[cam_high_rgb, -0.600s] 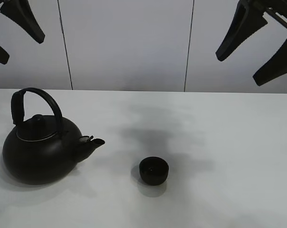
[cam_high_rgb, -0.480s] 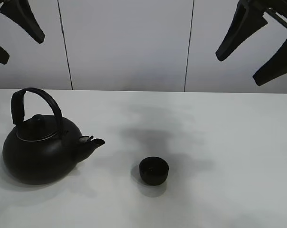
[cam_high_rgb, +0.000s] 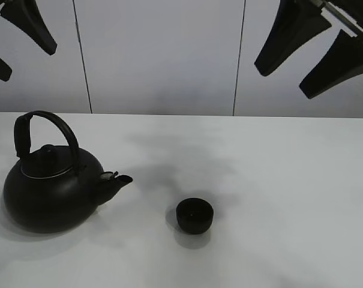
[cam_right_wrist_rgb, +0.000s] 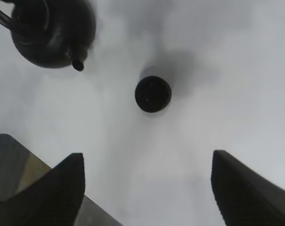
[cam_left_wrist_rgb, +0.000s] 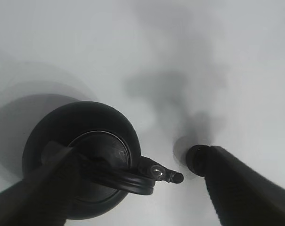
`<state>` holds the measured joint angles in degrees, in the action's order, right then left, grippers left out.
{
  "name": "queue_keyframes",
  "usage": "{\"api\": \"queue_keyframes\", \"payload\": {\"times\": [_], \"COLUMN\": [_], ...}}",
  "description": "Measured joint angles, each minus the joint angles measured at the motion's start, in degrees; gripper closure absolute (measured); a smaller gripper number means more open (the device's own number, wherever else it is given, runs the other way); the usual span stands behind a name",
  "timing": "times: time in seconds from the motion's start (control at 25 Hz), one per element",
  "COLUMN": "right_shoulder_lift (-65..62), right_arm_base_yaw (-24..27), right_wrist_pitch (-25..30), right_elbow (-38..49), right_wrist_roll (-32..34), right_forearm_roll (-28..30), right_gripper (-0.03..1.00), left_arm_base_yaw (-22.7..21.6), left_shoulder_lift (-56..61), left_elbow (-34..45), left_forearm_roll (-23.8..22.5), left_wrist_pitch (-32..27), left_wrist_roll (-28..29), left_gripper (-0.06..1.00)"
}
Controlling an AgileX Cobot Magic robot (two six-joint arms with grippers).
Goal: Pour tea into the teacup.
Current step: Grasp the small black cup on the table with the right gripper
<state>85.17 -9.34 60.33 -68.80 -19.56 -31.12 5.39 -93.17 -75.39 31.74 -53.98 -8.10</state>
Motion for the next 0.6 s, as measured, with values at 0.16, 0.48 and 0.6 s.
{"api": "queue_keyframes", "payload": {"times": [0.16,0.48,0.6], "right_shoulder_lift": [1.02,8.58,11.88], "right_arm_base_yaw": [-6.29,-16.55,-20.06], "right_wrist_pitch": [-0.31,-4.43,-6.1], "right_elbow": [0.0,0.0,-0.51], "right_wrist_roll": [5.21,14.75,15.21], "right_forearm_roll": [10.14,19.58,20.14], "right_gripper": [0.45,0.45,0.43], "left_arm_base_yaw": [0.0,0.0,0.0], "left_shoulder_lift": [0.0,0.0,0.0], "left_elbow": [0.0,0.0,0.0], "left_forearm_roll": [0.0,0.0,0.0], "left_wrist_pitch": [0.0,0.01,0.01], "left_wrist_roll": [0.0,0.0,0.0], "left_gripper": [0.4,0.4,0.4]}}
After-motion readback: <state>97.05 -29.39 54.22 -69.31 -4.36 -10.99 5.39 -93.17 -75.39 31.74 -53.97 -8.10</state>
